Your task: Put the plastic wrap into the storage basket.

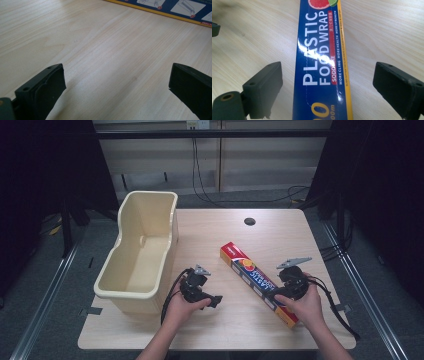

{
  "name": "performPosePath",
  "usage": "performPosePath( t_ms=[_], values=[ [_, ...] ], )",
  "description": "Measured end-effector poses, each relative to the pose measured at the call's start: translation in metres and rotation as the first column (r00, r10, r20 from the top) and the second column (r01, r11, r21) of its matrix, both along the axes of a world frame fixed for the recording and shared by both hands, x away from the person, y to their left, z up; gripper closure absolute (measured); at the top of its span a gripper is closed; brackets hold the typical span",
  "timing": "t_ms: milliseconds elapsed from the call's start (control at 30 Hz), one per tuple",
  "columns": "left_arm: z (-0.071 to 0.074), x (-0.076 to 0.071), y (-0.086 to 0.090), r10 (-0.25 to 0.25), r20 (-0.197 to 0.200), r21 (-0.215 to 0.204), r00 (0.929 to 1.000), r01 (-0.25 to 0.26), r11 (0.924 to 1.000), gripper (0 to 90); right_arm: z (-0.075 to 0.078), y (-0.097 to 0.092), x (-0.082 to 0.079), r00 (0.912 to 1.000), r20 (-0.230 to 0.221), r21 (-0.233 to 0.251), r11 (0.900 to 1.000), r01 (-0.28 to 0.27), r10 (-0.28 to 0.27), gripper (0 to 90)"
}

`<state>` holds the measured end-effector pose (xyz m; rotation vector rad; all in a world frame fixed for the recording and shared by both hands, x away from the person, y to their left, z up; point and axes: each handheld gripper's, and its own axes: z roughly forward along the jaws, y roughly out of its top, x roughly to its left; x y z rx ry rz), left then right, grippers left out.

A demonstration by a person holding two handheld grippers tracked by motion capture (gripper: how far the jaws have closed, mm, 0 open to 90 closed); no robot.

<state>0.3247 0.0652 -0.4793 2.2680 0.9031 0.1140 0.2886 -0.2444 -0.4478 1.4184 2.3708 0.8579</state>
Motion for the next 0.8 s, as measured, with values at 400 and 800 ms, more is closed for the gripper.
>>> performPosePath(
  t_ms=[400,800],
  values=[
    [-0.002,0.003,-0.004,-0.013,-0.015,-0.008,0.9998,0.012,0.9999,0.3,-0.004,0.013,0.014,0.9997,-0.025,-0.041,0.9992,0.005,-0.006,16.5],
    [-0.002,0.003,-0.002,-0.016,-0.022,-0.01,0.9996,0.016,0.9998,0.3,-0.019,0.029,0.027,0.9986,-0.052,-0.092,0.9958,0.002,-0.007,23.5]
  ],
)
